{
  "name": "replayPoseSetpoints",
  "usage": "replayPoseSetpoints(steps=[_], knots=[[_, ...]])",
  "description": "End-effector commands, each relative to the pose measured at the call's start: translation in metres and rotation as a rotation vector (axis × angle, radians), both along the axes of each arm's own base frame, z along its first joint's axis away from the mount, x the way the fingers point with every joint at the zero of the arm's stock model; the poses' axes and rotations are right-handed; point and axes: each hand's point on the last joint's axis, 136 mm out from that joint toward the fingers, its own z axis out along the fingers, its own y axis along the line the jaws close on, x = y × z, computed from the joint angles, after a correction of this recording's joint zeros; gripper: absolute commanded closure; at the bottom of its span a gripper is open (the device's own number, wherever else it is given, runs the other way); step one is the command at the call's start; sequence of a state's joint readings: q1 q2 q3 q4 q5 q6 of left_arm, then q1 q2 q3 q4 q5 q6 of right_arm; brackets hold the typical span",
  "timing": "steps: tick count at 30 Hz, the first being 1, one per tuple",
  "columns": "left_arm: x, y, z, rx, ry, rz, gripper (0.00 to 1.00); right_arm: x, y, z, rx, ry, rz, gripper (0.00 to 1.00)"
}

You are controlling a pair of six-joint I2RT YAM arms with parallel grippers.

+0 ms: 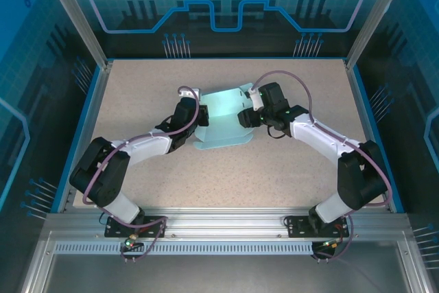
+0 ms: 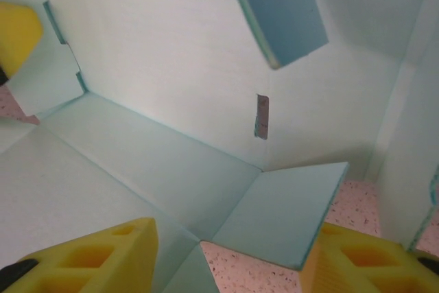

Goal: Fold the paper box

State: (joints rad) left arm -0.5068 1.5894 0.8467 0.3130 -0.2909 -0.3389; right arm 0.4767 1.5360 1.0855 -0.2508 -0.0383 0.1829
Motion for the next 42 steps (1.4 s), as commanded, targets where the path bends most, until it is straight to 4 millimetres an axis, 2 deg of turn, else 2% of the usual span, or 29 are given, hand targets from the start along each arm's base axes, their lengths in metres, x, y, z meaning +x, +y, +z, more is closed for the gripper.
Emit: replayPoseSetpoints(steps=[1,5,17,24,28,32,42], knots=[[-0.008,-0.019,-0.008,0.029,0.037,-0.107,0.94,0.014,0.012,0.048,0.101,-0.171,0.037,0.45],[-0.008,-0.018,-0.008,0.03,0.035,-0.107,0.94,0.011,0.023,0.051,0.135,-0.196,0.102,0.47],[-0.009,-0.021,-0.01,0.028,0.045,-0.12,0.94,0.003,0.043,0.039,0.114,-0.152,0.225,0.5],[-0.009,-0.017,-0.009,0.047,0.038,-0.108,0.94,0.002,0.027,0.044,0.055,-0.166,0.179,0.5],[-0.009,-0.015,-0.01,0.059,0.041,-0.103,0.94,0.001,0.01,0.052,0.033,-0.161,0.117,0.45],[-0.009,-0.014,-0.01,0.062,0.036,-0.098,0.94,-0.004,0.002,0.062,0.047,-0.155,0.096,0.41],[-0.007,-0.015,-0.008,0.059,0.034,-0.098,0.94,-0.009,-0.007,0.064,0.139,-0.056,-0.05,0.44]])
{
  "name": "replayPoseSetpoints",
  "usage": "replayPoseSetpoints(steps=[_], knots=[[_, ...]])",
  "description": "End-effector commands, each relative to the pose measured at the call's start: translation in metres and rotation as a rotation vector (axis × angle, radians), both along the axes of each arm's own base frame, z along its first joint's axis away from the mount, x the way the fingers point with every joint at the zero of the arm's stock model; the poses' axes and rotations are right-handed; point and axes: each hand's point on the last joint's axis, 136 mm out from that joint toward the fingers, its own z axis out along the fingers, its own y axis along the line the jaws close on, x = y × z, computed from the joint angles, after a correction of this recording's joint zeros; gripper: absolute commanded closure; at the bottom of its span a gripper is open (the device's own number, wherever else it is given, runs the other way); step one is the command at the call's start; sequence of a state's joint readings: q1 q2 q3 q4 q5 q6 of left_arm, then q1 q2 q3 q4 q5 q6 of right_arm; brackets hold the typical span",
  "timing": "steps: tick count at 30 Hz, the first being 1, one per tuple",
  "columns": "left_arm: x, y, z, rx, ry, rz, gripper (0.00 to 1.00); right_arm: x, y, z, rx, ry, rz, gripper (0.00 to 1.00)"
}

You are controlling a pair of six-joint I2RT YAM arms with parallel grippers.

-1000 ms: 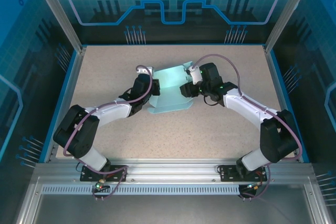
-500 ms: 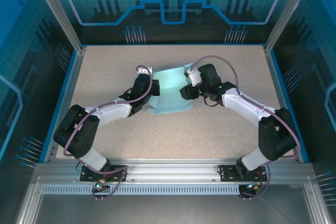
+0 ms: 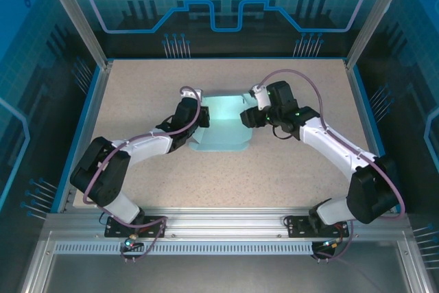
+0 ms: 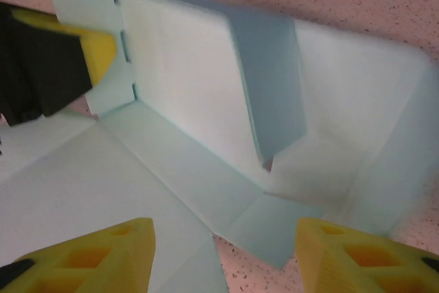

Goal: Fold the paper box

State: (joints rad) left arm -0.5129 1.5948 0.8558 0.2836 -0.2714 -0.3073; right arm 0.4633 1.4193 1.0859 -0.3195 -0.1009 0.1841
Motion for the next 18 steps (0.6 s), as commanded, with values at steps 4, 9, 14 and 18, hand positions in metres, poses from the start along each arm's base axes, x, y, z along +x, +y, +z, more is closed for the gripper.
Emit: replayPoseSetpoints(steps=[4,9,14,18], knots=[[-0.004,-0.01,-0.003,0.027,0.014,-0.063,0.94,0.012,-0.001,0.029,0.111,0.006,-0.124,0.47],[-0.003,-0.012,-0.002,0.021,0.012,-0.064,0.93,0.003,0.006,0.021,0.043,0.015,-0.092,0.47],[-0.001,-0.009,-0.001,0.03,0.011,-0.047,0.93,-0.019,0.001,0.005,-0.001,0.069,-0.133,0.44],[0.0,-0.011,0.002,0.032,0.013,-0.053,0.94,-0.035,-0.003,-0.006,-0.002,0.106,-0.165,0.42]])
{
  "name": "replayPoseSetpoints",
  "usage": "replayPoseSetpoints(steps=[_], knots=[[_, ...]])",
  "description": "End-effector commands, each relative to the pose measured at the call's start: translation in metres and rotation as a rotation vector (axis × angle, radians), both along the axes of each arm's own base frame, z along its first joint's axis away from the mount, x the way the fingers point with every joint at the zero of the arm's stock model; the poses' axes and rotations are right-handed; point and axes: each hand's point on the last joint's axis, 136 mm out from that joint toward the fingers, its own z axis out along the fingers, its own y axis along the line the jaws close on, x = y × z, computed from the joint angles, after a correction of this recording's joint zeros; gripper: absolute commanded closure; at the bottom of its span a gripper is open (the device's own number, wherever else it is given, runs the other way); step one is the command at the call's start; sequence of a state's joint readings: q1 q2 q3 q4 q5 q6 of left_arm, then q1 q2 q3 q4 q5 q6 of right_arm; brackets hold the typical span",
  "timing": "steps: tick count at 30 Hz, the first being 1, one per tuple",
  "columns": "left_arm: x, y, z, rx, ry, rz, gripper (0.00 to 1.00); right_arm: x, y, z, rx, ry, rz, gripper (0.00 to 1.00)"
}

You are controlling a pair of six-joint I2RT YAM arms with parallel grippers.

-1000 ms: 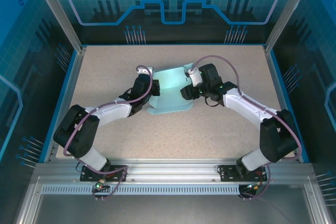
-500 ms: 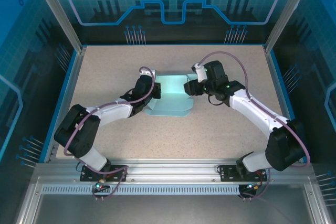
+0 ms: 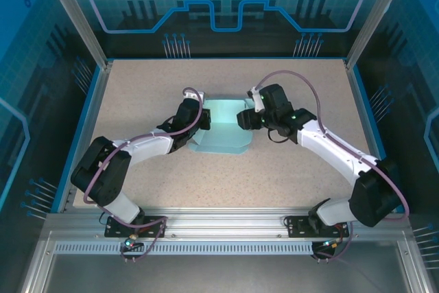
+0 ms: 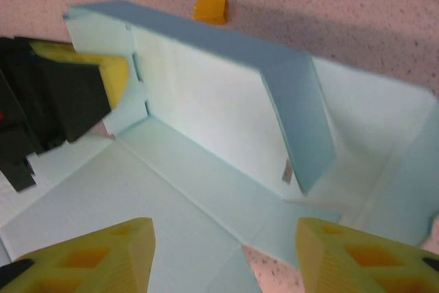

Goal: Fold the paper box

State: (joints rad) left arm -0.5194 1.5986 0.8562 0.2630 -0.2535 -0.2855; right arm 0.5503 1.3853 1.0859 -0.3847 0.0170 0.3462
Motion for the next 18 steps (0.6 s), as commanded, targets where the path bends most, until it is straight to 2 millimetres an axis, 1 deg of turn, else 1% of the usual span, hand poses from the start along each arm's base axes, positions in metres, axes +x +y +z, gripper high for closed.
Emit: replayPoseSetpoints(steps=[1,4,6,9,12,18], knots=[[0.005,-0.006,0.008,0.011,-0.008,-0.017,0.94,-0.019,-0.008,-0.008,-0.003,0.05,-0.057,0.41],[0.005,-0.006,0.009,0.004,-0.013,-0.018,0.94,-0.024,-0.002,-0.019,0.007,0.079,-0.058,0.4],[0.005,-0.006,0.008,0.007,-0.008,-0.018,0.94,-0.023,-0.002,-0.028,-0.001,0.106,-0.081,0.39],[0.004,-0.006,0.01,0.002,-0.013,-0.018,0.94,-0.021,0.0,-0.037,-0.002,0.126,-0.083,0.38],[0.003,-0.005,0.012,0.003,-0.017,-0.017,0.94,-0.017,-0.002,-0.044,-0.021,0.137,-0.099,0.38],[0.003,-0.006,0.013,-0.003,-0.022,-0.019,0.94,-0.013,-0.007,-0.05,-0.056,0.148,-0.126,0.38]])
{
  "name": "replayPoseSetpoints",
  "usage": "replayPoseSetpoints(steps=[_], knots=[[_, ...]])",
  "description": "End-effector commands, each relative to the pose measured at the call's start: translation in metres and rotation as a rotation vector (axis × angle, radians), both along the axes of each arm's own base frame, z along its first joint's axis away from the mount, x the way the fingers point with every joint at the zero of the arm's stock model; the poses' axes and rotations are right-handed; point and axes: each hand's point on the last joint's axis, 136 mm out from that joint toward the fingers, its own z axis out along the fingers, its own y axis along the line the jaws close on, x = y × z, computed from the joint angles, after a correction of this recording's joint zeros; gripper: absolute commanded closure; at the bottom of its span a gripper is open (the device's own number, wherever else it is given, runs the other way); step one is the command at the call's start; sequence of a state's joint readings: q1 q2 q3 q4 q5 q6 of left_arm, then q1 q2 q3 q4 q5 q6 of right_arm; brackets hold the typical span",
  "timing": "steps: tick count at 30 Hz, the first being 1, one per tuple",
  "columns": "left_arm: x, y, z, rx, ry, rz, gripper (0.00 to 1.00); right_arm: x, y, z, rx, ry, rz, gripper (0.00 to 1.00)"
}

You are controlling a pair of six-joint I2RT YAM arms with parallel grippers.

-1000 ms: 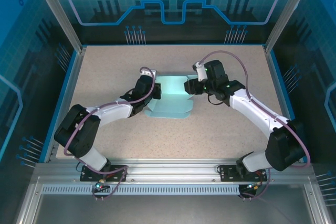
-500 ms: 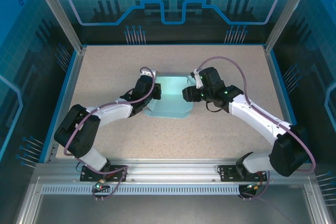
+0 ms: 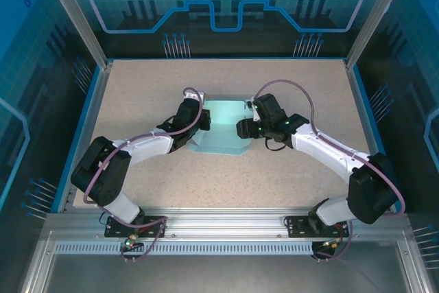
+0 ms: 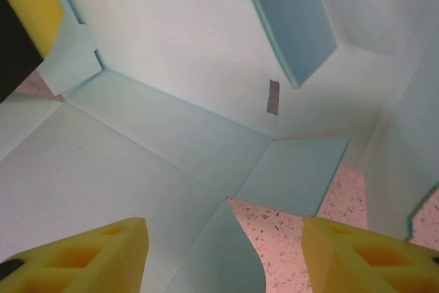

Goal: Fold the paper box

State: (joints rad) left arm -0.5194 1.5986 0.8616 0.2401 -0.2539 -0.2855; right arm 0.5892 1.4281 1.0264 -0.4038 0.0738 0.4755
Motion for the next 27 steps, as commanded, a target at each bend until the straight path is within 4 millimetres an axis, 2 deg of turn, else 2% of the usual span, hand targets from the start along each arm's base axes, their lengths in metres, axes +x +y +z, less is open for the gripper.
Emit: replayPoseSetpoints(steps=[1,7,20,27], knots=[[0.005,-0.007,0.016,-0.012,-0.037,-0.02,0.94,0.001,-0.005,-0.007,-0.031,0.018,-0.032,0.38],[0.006,-0.008,0.016,-0.02,-0.038,-0.02,0.94,0.003,-0.01,-0.011,-0.054,0.029,-0.043,0.38],[0.006,-0.008,0.013,-0.019,-0.031,-0.021,0.94,0.003,-0.025,0.005,-0.066,-0.008,-0.056,0.38],[0.004,-0.007,0.015,-0.02,-0.035,-0.019,0.94,0.003,-0.022,0.0,-0.044,0.009,-0.042,0.38]])
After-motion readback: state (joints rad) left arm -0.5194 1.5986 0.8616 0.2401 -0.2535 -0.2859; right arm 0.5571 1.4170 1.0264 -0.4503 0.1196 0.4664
